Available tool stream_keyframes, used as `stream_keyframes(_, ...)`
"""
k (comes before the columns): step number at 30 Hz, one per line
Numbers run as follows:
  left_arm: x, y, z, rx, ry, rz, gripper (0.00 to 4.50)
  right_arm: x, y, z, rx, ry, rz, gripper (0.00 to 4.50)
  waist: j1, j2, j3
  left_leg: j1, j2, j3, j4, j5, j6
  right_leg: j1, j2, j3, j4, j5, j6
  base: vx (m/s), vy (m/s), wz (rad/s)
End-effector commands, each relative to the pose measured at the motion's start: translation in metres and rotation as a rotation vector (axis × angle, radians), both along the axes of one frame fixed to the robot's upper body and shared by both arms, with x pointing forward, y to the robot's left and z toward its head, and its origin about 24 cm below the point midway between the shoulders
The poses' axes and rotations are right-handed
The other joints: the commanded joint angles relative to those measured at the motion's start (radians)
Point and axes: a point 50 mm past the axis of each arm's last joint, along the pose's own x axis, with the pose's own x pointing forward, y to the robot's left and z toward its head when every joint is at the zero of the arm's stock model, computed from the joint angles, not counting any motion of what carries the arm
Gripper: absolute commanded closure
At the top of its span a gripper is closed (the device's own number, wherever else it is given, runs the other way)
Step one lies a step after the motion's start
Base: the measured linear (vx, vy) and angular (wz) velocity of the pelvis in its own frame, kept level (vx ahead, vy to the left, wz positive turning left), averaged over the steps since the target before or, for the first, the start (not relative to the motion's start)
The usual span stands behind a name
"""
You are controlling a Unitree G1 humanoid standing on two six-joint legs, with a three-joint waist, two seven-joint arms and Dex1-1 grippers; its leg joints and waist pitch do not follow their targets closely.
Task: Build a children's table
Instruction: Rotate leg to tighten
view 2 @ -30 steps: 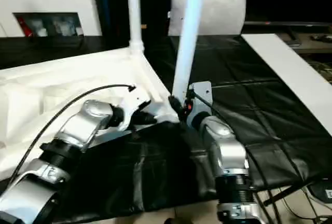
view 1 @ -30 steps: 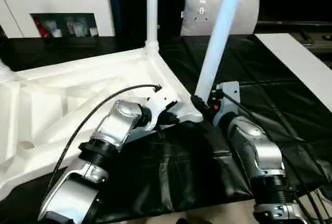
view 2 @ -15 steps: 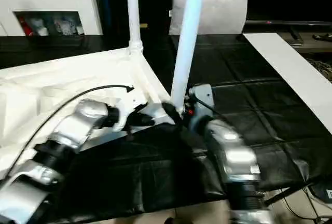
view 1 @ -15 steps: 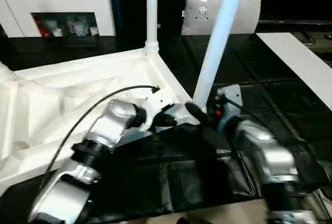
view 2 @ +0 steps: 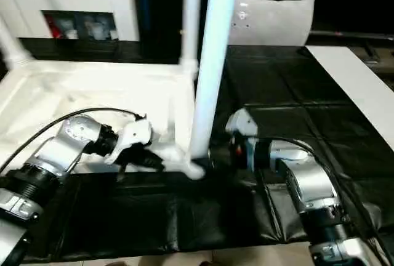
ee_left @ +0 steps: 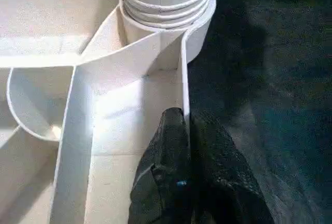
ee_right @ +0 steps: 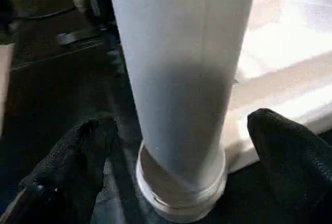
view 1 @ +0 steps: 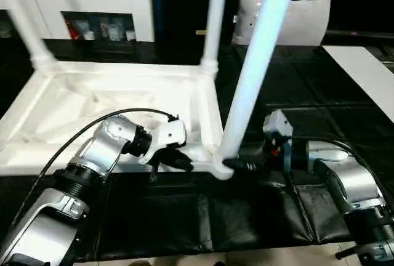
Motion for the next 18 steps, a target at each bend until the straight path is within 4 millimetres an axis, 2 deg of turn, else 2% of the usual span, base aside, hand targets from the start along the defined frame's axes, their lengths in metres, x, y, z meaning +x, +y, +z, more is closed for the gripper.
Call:
stream_keyframes(1, -0.0024, -0.0113, 0.0118, -0.012, -0.007, -0.136, 4.50, 0.0007, -0.0020, 0.0040, 0.000, 0.004, 0.062, 0.42, -0.002, -0.002, -0.076, 0.001, 0.032, 0.000, -0.064, -0.106, 0.074, 0.071, -0.073, 0.067, -0.061, -0.223, -0.179, 0.000, 0.000, 0.00)
stream_keyframes(4, -0.0049, -0.0113, 0.0140, -0.017, 0.012, -0.178, 4.50, 0.0020, -0.0024, 0.0045, 0.003, 0.014, 0.092, 0.47, 0.003, -0.003, -0.077, -0.001, 0.030, 0.002, -0.062, -0.095, 0.077, 0.071, -0.074, 0.067, -0.059, -0.225, -0.181, 0.000, 0.000, 0.00)
stream_keyframes(6, -0.0062, -0.0113, 0.0144, -0.015, 0.019, -0.199, 4.50, 0.0025, -0.0023, 0.0045, 0.006, 0.022, 0.107, 0.77, 0.009, -0.001, -0.076, 0.002, 0.032, 0.002, -0.062, -0.100, 0.073, 0.068, -0.074, 0.066, -0.062, -0.248, -0.174, 0.000, 0.000, 0.00)
stream_keyframes(10, -0.0081, -0.0109, 0.0133, 0.001, 0.024, -0.238, 4.50, 0.0011, -0.0010, 0.0043, 0.020, 0.049, 0.162, 1.06, 0.017, -0.002, -0.077, 0.002, 0.032, 0.002, -0.062, -0.105, 0.067, 0.069, -0.073, 0.065, -0.062, -0.259, -0.166, 0.000, 0.000, 0.00)
stream_keyframes(12, -0.0081, -0.0107, 0.0131, 0.003, 0.025, -0.240, 4.50, 0.0003, -0.0005, 0.0043, 0.023, 0.057, 0.178, 1.29, 0.018, -0.003, -0.078, 0.001, 0.032, 0.002, -0.062, -0.102, 0.066, 0.069, -0.073, 0.065, -0.062, -0.255, -0.163, 0.000, 0.000, 0.00)
stream_keyframes(16, -0.0077, -0.0109, 0.0126, 0.006, 0.025, -0.241, 4.50, -0.0032, 0.0023, 0.0033, 0.033, 0.083, 0.216, 1.47, 0.020, -0.005, -0.078, 0.000, 0.032, 0.002, -0.062, -0.097, 0.066, 0.069, -0.072, 0.064, -0.060, -0.251, -0.161, 0.000, 0.000, 0.00)
stream_keyframes(17, -0.0077, -0.0110, 0.0127, 0.006, 0.026, -0.243, 4.50, -0.0040, 0.0027, 0.0028, 0.035, 0.094, 0.223, 1.70, 0.020, -0.006, -0.078, -0.001, 0.031, 0.002, -0.061, -0.095, 0.066, 0.069, -0.072, 0.064, -0.060, -0.254, -0.159, 0.000, 0.000, 0.00)
stream_keyframes(18, -0.0075, -0.0111, 0.0127, 0.006, 0.025, -0.242, 4.50, -0.0044, 0.0030, 0.0025, 0.037, 0.099, 0.226, 1.73, 0.021, -0.005, -0.078, 0.000, 0.031, 0.002, -0.061, -0.096, 0.066, 0.069, -0.072, 0.064, -0.061, -0.258, -0.158, 0.000, 0.000, 0.00)
